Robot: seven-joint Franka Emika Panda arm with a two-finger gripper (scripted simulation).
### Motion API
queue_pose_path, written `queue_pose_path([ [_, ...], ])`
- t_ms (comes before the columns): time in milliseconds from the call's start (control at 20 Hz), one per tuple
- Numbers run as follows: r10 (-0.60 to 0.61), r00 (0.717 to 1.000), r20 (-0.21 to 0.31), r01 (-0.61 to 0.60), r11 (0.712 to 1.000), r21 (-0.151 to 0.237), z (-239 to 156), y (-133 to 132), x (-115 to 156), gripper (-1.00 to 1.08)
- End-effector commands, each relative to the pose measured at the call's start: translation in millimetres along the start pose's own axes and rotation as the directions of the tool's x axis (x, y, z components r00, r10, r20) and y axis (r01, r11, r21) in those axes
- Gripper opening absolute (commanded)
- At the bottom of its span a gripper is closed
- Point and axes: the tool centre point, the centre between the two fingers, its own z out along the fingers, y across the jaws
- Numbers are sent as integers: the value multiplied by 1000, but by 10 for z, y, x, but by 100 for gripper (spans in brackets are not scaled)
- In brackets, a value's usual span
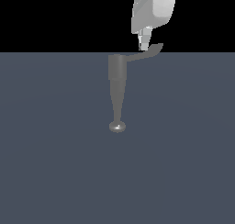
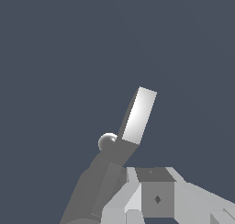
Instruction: Turn on the faucet by rotating a designated handle.
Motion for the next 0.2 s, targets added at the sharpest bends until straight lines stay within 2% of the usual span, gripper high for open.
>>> queue_pose_path([
  [0, 44, 999, -2, -44, 999, -3, 24, -4, 301, -100],
  [150, 46, 999, -2, -46, 999, -3, 25, -44, 360, -100],
])
